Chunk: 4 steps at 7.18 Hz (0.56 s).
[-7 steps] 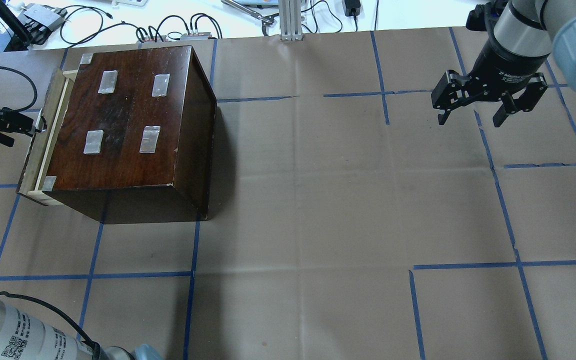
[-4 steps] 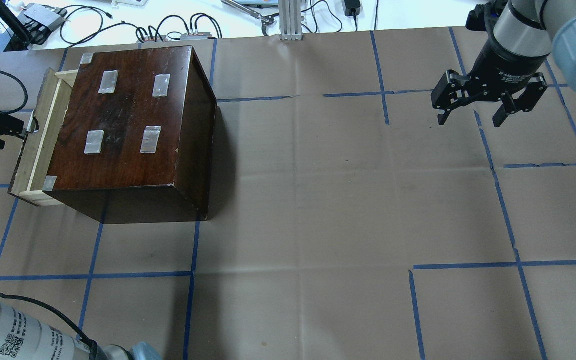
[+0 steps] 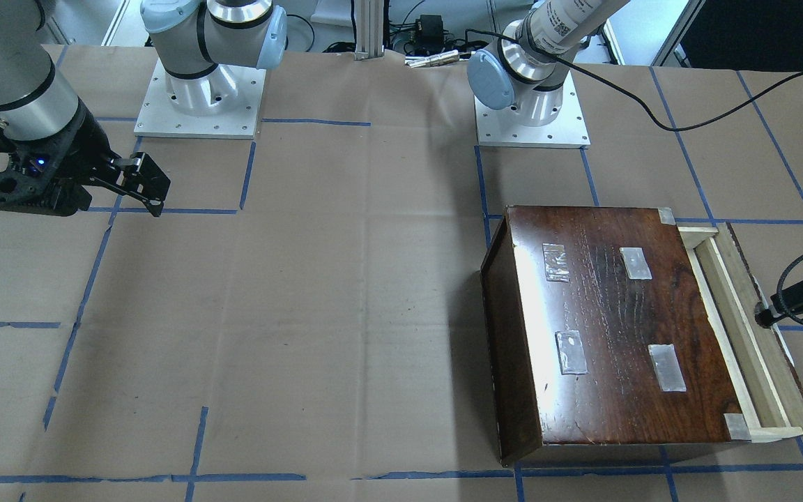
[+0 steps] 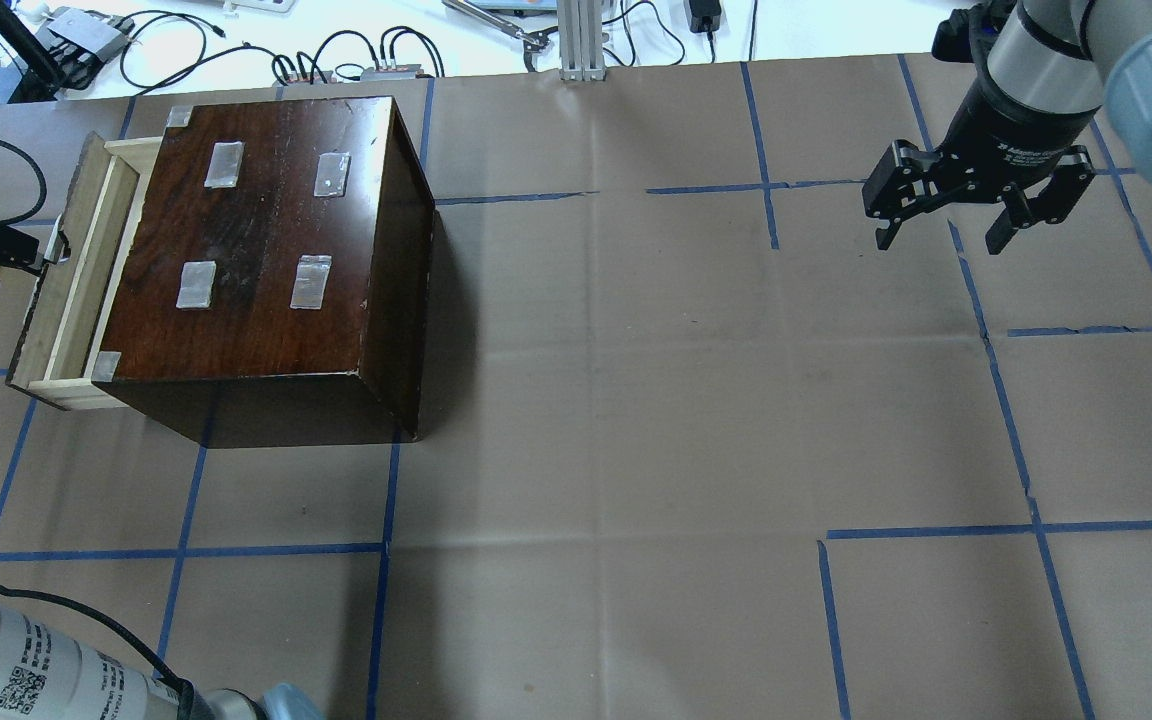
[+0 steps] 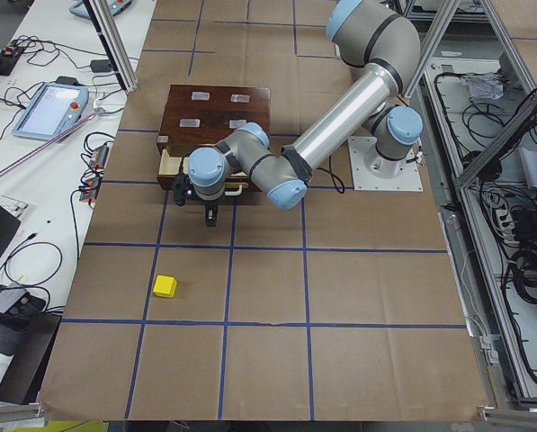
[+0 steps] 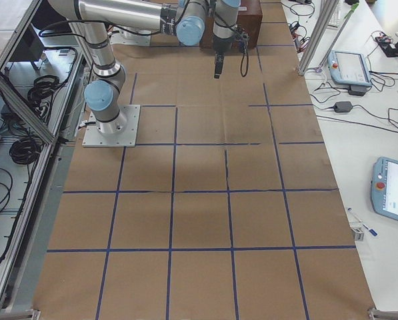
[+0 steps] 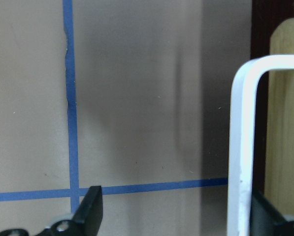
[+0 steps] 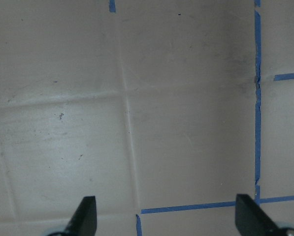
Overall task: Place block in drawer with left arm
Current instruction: 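Pull the drawer open with the left gripper, away from the cabinet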
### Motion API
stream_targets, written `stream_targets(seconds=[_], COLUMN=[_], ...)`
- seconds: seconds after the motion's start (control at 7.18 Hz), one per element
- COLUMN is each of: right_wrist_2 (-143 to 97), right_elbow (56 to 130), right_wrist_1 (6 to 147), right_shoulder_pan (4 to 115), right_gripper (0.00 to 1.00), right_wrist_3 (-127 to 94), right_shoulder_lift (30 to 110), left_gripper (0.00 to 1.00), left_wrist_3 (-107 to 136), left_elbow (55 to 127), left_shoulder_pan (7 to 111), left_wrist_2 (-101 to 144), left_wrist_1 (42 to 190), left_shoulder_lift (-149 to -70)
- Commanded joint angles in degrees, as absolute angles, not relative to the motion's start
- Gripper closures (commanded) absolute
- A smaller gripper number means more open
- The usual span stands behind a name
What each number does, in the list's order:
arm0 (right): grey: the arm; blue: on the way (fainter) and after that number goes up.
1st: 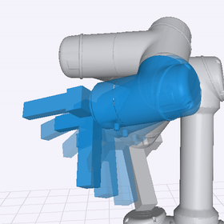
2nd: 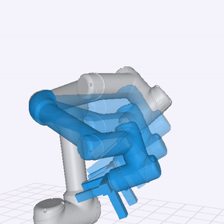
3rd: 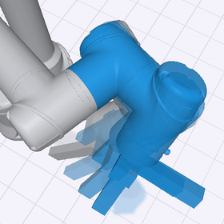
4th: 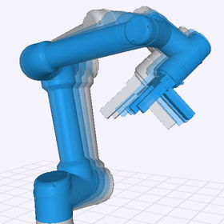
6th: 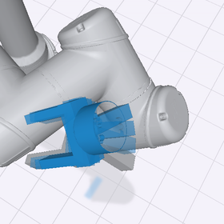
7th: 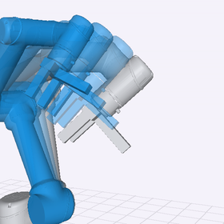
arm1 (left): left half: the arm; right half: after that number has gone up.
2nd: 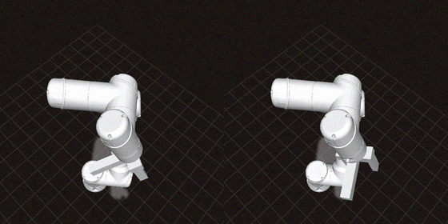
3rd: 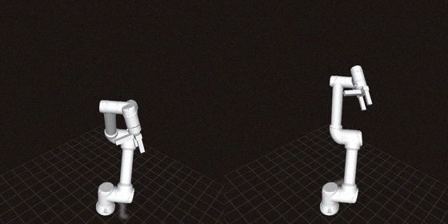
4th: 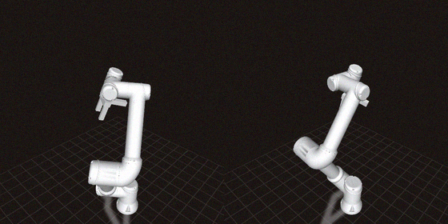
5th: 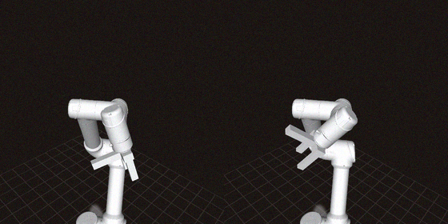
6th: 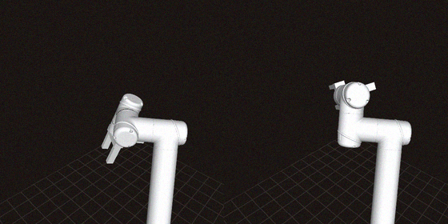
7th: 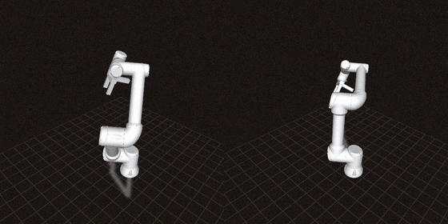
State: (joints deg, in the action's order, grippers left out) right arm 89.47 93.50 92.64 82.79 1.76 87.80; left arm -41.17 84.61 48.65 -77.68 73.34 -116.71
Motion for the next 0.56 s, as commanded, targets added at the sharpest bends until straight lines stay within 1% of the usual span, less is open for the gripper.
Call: stream_targets(seconds=[0.0,0.42], right_wrist_2=[89.47,89.47], right_elbow=[93.51,93.51], right_wrist_1=[92.55,92.55], right_shoulder_pan=[82.79,82.79], right_gripper=[0.0,0.0], right_wrist_3=[1.76,1.76], right_shoulder_lift=[87.8,87.8], left_gripper=[0.01,0.01], left_wrist_3=[-41.92,-42.8], left_elbow=[84.46,83.59], left_shoulder_pan=[47.99,47.47], left_wrist_2=[-79.09,-79.19], left_wrist_1=[73.04,72.95], left_shoulder_lift=[-116.72,-117.77])
